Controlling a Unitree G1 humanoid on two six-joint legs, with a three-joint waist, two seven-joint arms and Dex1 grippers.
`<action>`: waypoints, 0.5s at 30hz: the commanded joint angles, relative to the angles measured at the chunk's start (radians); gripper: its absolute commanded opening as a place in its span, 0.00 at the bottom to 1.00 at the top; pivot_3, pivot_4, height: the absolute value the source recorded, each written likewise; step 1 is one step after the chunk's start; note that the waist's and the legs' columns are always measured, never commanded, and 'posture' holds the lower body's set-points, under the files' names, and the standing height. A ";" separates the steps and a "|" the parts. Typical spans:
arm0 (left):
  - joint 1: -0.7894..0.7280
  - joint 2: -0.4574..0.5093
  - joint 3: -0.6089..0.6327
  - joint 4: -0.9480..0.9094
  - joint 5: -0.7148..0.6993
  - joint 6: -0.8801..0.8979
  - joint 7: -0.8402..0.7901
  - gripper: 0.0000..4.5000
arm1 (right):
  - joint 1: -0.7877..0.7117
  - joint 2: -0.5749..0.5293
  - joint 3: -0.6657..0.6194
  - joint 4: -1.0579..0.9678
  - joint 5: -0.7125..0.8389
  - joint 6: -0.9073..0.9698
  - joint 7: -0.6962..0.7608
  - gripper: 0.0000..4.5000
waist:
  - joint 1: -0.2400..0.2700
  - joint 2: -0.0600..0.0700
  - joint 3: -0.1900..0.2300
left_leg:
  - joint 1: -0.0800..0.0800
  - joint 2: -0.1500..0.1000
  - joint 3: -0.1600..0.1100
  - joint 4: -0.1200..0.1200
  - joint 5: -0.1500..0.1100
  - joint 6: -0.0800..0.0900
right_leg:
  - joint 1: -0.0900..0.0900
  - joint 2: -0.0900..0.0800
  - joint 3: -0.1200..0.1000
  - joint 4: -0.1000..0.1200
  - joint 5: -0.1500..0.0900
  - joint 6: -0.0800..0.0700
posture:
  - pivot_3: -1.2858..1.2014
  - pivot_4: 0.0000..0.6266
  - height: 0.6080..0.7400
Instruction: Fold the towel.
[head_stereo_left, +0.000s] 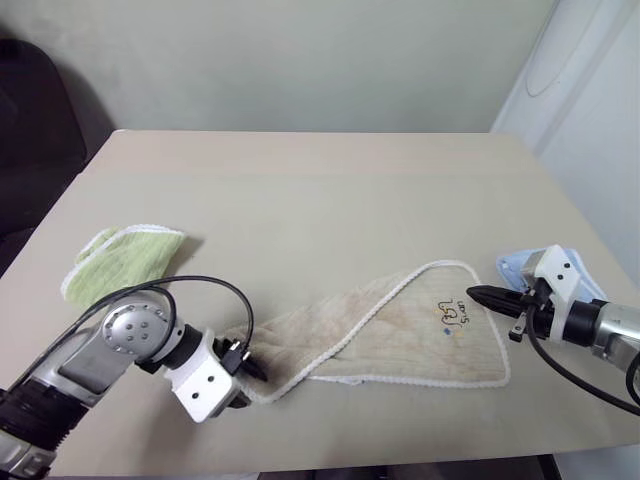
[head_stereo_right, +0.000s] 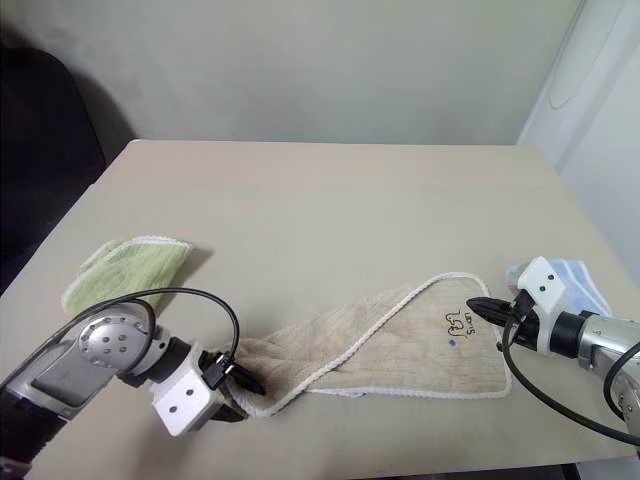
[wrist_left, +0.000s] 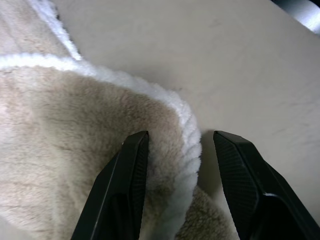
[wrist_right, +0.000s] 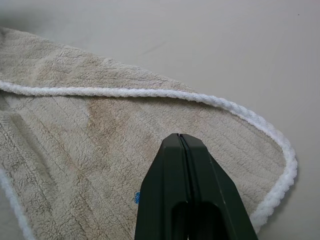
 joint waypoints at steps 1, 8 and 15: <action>-0.009 -0.008 -0.010 0.010 0.047 -0.031 0.017 0.42 | -0.015 0.000 -0.013 -0.030 0.010 -0.007 -0.014 0.00 | 0.000 0.000 0.000 | 0.000 0.000 0.000 0.000 0.000 0.000 | 0.000 0.000 0.000 0.000 0.000 0.000 | 0.52 0.24 1.00; -0.021 -0.025 -0.009 0.040 0.063 -0.051 0.031 0.00 | -0.015 -0.001 -0.018 -0.035 0.014 -0.005 -0.015 0.00 | 0.007 0.002 -0.001 | -0.001 0.000 0.000 0.000 0.000 0.000 | 0.000 0.000 0.000 0.000 0.000 0.000 | 0.52 0.24 1.00; -0.008 -0.031 -0.002 0.013 0.007 -0.008 0.037 0.00 | -0.023 -0.002 -0.012 -0.030 0.013 -0.006 -0.013 0.00 | 0.007 0.002 -0.001 | -0.001 0.000 0.000 0.000 0.000 0.000 | 0.000 0.000 0.000 0.000 -0.001 0.002 | 0.52 0.24 1.00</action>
